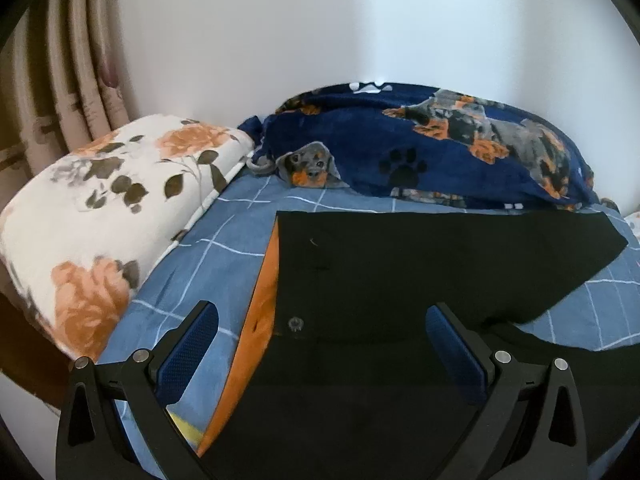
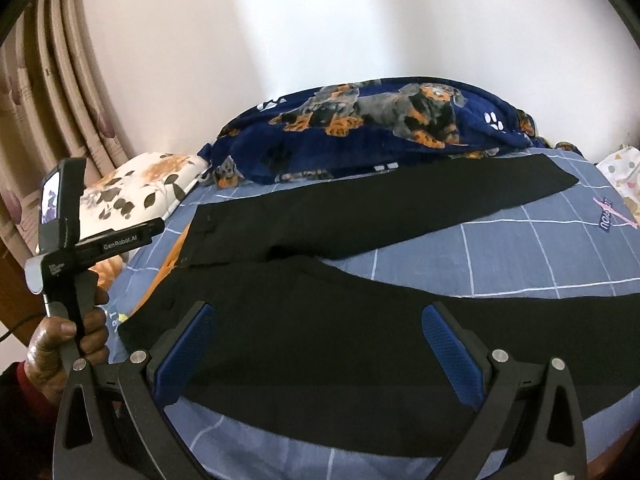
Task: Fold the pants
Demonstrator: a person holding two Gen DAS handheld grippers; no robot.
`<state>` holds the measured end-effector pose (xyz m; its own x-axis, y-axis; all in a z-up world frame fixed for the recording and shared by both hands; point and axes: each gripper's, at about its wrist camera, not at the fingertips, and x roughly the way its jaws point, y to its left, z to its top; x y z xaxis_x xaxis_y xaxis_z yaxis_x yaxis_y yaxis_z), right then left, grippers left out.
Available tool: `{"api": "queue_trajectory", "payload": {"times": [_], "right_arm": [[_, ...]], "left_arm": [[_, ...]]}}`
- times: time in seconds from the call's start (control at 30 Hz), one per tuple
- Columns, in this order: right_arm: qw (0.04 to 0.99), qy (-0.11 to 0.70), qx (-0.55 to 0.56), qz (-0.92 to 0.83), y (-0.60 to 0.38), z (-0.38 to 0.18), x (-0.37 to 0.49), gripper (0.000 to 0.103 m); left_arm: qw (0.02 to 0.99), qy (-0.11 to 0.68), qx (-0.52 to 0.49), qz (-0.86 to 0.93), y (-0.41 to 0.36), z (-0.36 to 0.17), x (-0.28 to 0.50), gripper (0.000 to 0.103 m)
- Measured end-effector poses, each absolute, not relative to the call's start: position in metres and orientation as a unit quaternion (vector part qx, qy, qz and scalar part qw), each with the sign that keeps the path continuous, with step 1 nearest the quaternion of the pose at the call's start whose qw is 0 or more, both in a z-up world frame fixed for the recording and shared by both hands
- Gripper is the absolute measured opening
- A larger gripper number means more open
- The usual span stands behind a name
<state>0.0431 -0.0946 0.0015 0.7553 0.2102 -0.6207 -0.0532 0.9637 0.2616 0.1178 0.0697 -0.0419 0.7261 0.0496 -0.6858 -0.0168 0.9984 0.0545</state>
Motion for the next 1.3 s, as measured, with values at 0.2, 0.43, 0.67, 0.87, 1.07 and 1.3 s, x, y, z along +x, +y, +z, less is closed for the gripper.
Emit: {"api": "queue_trajectory", "payload": {"times": [0.2, 0.43, 0.67, 0.87, 1.07, 1.3], "right_arm": [[0.926, 0.353, 0.110, 0.073, -0.091, -0.006, 0.062, 0.103], [0.917, 0.374, 0.115, 0.075, -0.090, -0.017, 0.080, 0.103], [0.903, 0.405, 0.125, 0.071, -0.092, -0.037, 0.092, 0.103], [0.893, 0.425, 0.134, 0.065, -0.096, -0.052, 0.100, 0.103], [0.879, 0.450, 0.146, 0.062, -0.099, -0.066, 0.108, 0.103], [0.869, 0.462, 0.165, 0.060, -0.103, -0.075, 0.111, 0.103]], "left_arm": [[0.923, 0.383, 0.034, 0.021, 0.083, -0.060, 0.154, 0.103], [0.912, 0.408, 0.026, 0.015, 0.114, -0.081, 0.201, 0.103], [0.882, 0.468, -0.028, -0.047, 0.155, -0.115, 0.268, 0.085], [0.865, 0.494, -0.045, -0.078, 0.173, -0.140, 0.315, 0.084], [0.850, 0.510, -0.057, -0.117, 0.178, -0.156, 0.354, 0.076], [0.839, 0.527, -0.023, -0.133, 0.157, -0.154, 0.370, 0.052]]}}
